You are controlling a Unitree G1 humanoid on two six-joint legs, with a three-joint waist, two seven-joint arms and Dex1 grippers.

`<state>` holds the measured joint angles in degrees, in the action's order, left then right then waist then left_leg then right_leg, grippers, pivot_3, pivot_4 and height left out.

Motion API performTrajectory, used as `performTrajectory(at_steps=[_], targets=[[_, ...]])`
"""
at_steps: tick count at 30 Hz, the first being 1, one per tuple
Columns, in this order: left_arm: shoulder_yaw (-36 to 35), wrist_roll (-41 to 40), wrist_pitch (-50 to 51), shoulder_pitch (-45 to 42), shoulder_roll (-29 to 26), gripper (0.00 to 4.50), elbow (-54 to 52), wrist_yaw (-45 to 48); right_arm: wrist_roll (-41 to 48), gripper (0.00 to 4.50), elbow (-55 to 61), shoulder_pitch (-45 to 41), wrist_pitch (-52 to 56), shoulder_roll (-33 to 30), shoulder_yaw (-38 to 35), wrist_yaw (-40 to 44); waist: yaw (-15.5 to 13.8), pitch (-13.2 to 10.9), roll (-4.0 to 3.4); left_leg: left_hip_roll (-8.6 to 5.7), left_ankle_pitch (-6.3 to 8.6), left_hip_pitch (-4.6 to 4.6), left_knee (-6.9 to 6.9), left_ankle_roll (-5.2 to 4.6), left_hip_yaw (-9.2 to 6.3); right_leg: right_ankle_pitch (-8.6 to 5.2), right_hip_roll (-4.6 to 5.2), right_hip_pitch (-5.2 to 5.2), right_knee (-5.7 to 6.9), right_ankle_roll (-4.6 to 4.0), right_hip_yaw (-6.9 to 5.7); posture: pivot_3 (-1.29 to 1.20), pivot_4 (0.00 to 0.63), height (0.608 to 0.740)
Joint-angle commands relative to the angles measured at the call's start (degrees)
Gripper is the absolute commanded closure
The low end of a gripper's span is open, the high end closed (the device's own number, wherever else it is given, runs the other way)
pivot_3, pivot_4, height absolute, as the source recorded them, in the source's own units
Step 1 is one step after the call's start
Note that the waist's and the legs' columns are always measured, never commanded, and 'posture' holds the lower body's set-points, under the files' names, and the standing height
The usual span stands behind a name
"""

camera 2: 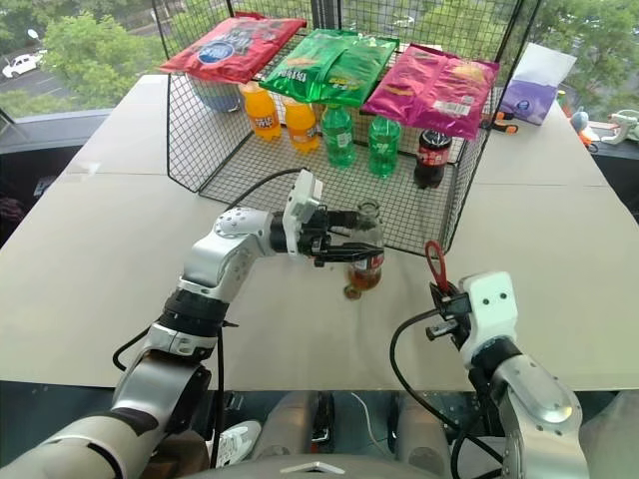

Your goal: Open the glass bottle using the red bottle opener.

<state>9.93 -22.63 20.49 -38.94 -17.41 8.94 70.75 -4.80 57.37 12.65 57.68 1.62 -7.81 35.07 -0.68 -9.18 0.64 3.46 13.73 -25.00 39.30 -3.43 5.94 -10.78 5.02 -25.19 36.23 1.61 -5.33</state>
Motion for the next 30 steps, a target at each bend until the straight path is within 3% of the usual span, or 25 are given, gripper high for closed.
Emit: performTrajectory(at_steps=[1,6,17,18,19,26,30], targets=[[-1.40,-0.69,-2.63,-0.50,1.12,1.70,-3.08,-2.12,5.34,4.50,0.50,-2.76,6.98,0.79,-2.76,-1.36,-0.09,0.00,0.00,-0.01,0.00,-0.02,-0.01,0.00,0.00,0.00,-0.01,-0.01,-0.01,0.00,0.00,0.00,0.150,0.728],[-2.83,-0.66,-5.05,-0.79,1.06,1.70,-0.51,-3.49,8.67,4.50,0.26,-3.86,11.57,-1.75,-3.83,-3.61,-0.07,-0.01,-0.01,-0.18,0.00,-0.08,-0.09,-0.01,-0.01,0.00,-0.01,-0.06,-0.04,-0.01,0.00,0.00,0.150,0.728],[-2.06,1.36,-11.77,3.61,0.70,1.70,4.27,-3.34,16.43,4.50,-2.11,-4.52,17.19,-1.26,-6.00,-7.59,-0.01,0.01,-0.03,-0.16,0.00,-0.06,-0.08,-0.01,-0.01,-0.01,-0.02,-0.06,-0.03,-0.01,-0.01,0.00,0.150,0.728],[-2.11,1.47,-12.37,3.68,0.75,1.76,4.95,-3.38,16.69,3.60,-2.57,-4.86,17.40,-1.34,-6.51,-8.15,-0.01,0.01,-0.03,-0.15,0.00,-0.05,-0.09,-0.01,-0.01,0.00,-0.02,-0.05,-0.03,-0.01,-0.01,0.00,0.150,0.728],[-2.13,1.52,-12.88,3.79,0.74,1.76,5.39,-3.41,17.03,3.31,-2.83,-5.16,17.69,-1.43,-7.00,-8.60,0.00,0.02,-0.03,-0.15,0.00,-0.03,-0.09,-0.01,-0.01,0.00,-0.02,-0.03,-0.03,-0.01,-0.01,0.00,0.150,0.728],[-2.81,1.20,-14.02,3.76,0.89,1.76,8.39,-4.67,19.66,0.02,-2.53,-5.36,18.03,-3.85,-10.44,-10.46,0.09,0.06,-0.10,-0.07,0.00,0.14,-0.09,0.00,-0.01,0.00,-0.01,0.06,-0.02,0.00,0.00,0.00,0.150,0.728],[-3.36,0.82,-13.04,2.98,1.11,1.76,8.96,-5.44,19.52,0.02,-2.12,-3.66,14.19,-6.04,-10.05,-11.92,0.13,0.11,-0.17,-0.05,0.00,0.15,-0.09,0.00,-0.01,0.00,-0.01,0.06,-0.01,0.00,0.00,0.00,0.150,0.728]])
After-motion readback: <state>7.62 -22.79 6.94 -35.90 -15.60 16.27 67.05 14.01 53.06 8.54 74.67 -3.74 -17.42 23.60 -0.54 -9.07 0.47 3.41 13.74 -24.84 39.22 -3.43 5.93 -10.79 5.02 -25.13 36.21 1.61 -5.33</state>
